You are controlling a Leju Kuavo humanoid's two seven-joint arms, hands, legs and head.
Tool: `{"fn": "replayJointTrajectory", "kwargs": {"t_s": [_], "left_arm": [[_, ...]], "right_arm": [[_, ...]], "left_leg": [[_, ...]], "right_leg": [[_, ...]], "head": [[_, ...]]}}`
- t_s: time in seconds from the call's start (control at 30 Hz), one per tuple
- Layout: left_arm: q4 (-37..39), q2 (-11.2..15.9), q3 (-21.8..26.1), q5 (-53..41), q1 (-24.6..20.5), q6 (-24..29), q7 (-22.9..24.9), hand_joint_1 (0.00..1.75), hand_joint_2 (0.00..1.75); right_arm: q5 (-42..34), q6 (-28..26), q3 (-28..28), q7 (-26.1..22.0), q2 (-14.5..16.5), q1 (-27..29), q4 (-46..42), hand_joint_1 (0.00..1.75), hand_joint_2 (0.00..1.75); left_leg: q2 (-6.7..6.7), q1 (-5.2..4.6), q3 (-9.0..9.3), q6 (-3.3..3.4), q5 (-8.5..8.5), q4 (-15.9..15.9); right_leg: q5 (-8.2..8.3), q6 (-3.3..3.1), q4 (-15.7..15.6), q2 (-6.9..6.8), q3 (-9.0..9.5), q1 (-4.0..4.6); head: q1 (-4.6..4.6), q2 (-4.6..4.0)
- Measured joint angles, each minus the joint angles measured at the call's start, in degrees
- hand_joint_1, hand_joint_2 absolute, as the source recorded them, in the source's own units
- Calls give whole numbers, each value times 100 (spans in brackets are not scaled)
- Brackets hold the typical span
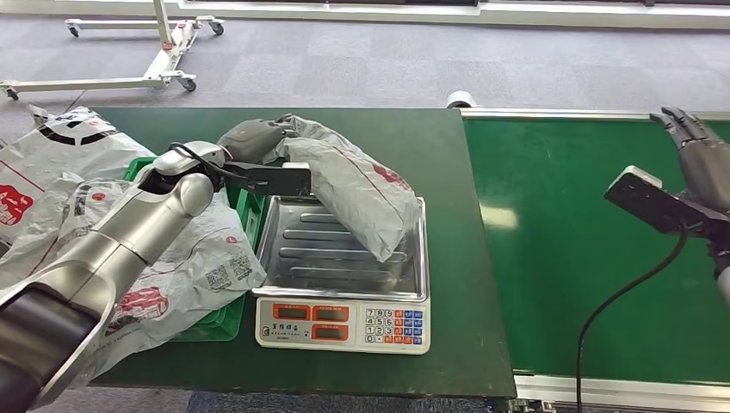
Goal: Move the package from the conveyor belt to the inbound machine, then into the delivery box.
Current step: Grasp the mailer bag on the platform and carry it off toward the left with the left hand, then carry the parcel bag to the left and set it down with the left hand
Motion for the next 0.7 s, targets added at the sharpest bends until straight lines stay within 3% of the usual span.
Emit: {"fn": "replayJointTrajectory", "kwargs": {"t_s": [0.27, 0.5, 0.7], "left_arm": [[-179, 145, 60, 29, -1, -8, -18, 175, 175], [-314, 298, 188, 246, -47, -110, -54, 175, 175], [-538, 676, 275, 374, -340, -339, 186, 175, 175]], "right_arm": [[-45, 14, -45, 6, -112, 83, -69, 0, 175], [-119, -56, -278, 56, -282, 495, -328, 0, 175], [-223, -17, -556, 116, -471, 786, -506, 0, 175]], "left_leg": [[-1, 0, -1, 1, 1, 1], [-2, 0, -6, 1, 1, 0], [1, 0, -14, -1, 2, 0]], "right_leg": [[0, 0, 0, -2, 0, -5], [0, 0, 0, -1, -6, -1], [2, -1, 1, 2, -16, 3]], "head": [[1, 0], [2, 0], [1, 0]]}}
